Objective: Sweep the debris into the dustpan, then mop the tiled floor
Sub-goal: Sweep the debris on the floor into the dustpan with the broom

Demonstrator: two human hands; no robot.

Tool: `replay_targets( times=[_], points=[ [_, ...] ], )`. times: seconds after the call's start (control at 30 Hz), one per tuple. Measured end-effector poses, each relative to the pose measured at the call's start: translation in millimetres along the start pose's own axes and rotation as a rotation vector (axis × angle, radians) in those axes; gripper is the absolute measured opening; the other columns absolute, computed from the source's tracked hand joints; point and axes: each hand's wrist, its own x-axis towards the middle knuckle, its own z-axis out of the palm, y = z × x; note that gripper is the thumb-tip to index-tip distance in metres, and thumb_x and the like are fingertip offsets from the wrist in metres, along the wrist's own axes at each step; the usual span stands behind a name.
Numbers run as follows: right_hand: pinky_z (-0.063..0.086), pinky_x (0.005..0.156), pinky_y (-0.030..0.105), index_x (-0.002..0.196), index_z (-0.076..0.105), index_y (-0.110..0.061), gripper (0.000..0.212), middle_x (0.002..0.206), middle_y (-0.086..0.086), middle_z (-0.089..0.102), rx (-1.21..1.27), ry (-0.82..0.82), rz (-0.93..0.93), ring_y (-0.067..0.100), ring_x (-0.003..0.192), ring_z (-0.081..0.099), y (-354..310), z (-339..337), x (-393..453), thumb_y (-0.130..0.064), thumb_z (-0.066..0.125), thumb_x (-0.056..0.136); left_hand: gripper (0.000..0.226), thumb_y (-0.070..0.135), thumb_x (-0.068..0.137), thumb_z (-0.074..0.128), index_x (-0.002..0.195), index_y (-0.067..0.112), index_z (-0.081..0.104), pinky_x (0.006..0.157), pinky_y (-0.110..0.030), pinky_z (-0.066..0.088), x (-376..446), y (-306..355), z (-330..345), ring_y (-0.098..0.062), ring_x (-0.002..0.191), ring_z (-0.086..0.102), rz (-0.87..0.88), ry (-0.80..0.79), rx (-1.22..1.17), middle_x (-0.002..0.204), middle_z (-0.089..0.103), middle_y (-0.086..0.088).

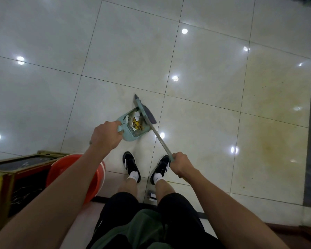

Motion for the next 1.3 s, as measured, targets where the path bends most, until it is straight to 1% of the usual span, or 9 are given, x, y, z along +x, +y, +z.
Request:
replay_targets(
  times=[0.1, 0.23, 0.4, 0.63, 0.77, 0.9, 0.97, 1.13, 1.3],
  points=[
    [0.051, 0.038, 0.029, 0.112, 0.063, -0.002, 0.025, 0.082, 0.012, 0.058, 0.067, -0.031, -0.013, 0.024, 0.053, 0.054, -1.4, 2.0, -6.5, -0.013, 0.050, 0.093, 0.005, 0.028, 0.089, 0.060, 0.093, 0.025, 0.061, 0.065, -0.037, 0.053, 1.2, 1.2, -2.9, -0.031, 0.071, 0.062, -0.011, -0.009, -0.020, 0.080, 0.066, -0.005],
    [0.042, 0.037, 0.023, 0.134, 0.056, -0.005, 0.046, 0.074, 0.011, 0.056, 0.183, -0.030, 0.015, 0.022, 0.050, 0.047, 6.0, -5.3, -17.6, -0.004, 0.048, 0.089, 0.005, 0.025, 0.085, 0.064, 0.083, 0.024, 0.059, 0.062, -0.032, 0.041, 0.5, -6.2, -6.7, -0.028, 0.065, 0.053, -0.043, 0.033, -0.050, 0.072, 0.059, -0.003],
    [0.035, 0.042, 0.025, 0.145, 0.045, -0.009, 0.055, 0.071, 0.010, 0.051, 0.231, -0.024, 0.025, 0.019, 0.050, 0.039, 16.7, -20.5, -29.7, -0.003, 0.047, 0.090, 0.007, 0.028, 0.088, 0.065, 0.089, 0.021, 0.065, 0.063, -0.032, 0.047, -6.6, -20.4, -6.5, -0.028, 0.069, 0.061, -0.073, 0.022, -0.058, 0.079, 0.066, -0.005],
    [0.038, 0.038, 0.023, 0.142, 0.052, -0.015, 0.051, 0.076, 0.007, 0.058, 0.128, 0.080, -0.030, 0.021, 0.048, 0.043, 25.1, -28.6, -37.0, -0.015, 0.049, 0.091, 0.007, 0.028, 0.087, 0.065, 0.086, 0.022, 0.062, 0.061, -0.030, 0.043, -15.7, -40.2, -12.1, -0.026, 0.067, 0.058, -0.102, 0.022, -0.013, 0.070, 0.055, 0.002],
    [0.040, 0.038, 0.021, 0.138, 0.055, -0.016, 0.051, 0.089, 0.004, 0.062, 0.019, 0.158, -0.072, 0.019, 0.051, 0.054, 25.5, -26.5, -38.6, -0.019, 0.049, 0.088, 0.006, 0.026, 0.087, 0.064, 0.087, 0.020, 0.064, 0.062, -0.031, 0.046, -17.4, -50.2, -14.0, -0.029, 0.069, 0.061, -0.113, 0.029, -0.021, 0.075, 0.062, -0.003],
    [0.047, 0.060, 0.025, 0.127, 0.062, -0.012, 0.042, 0.093, 0.006, 0.062, -0.108, 0.207, -0.079, 0.021, 0.069, 0.059, 16.2, -21.7, -34.9, -0.014, 0.049, 0.087, 0.008, 0.026, 0.085, 0.067, 0.088, 0.021, 0.063, 0.064, -0.031, 0.045, -17.6, -50.4, -13.2, -0.030, 0.072, 0.061, -0.094, 0.020, -0.028, 0.082, 0.066, -0.007],
    [0.046, 0.066, 0.027, 0.128, 0.059, -0.012, 0.042, 0.100, 0.009, 0.061, -0.155, 0.205, -0.069, 0.023, 0.074, 0.055, 7.7, -17.5, -31.4, -0.012, 0.050, 0.088, 0.009, 0.026, 0.084, 0.068, 0.089, 0.021, 0.063, 0.065, -0.031, 0.046, -15.8, -48.2, -14.0, -0.031, 0.073, 0.062, -0.078, 0.008, -0.023, 0.083, 0.067, -0.007],
    [0.049, 0.063, 0.028, 0.122, 0.058, -0.007, 0.035, 0.101, 0.009, 0.059, -0.212, 0.166, -0.014, 0.023, 0.076, 0.058, -12.5, -4.1, -29.4, -0.011, 0.054, 0.088, 0.011, 0.025, 0.083, 0.065, 0.094, 0.022, 0.067, 0.063, -0.030, 0.044, -5.7, -43.0, -19.5, -0.029, 0.069, 0.061, -0.041, -0.004, 0.009, 0.075, 0.061, -0.002],
    [0.045, 0.059, 0.028, 0.115, 0.058, -0.008, 0.028, 0.101, 0.009, 0.062, -0.265, 0.118, -0.017, 0.022, 0.073, 0.056, -16.4, 10.9, -33.4, -0.012, 0.056, 0.087, 0.015, 0.027, 0.082, 0.067, 0.095, 0.021, 0.069, 0.064, -0.031, 0.044, 4.6, -34.9, -24.9, -0.029, 0.068, 0.057, -0.019, -0.014, 0.061, 0.079, 0.063, -0.004]
  ],
)
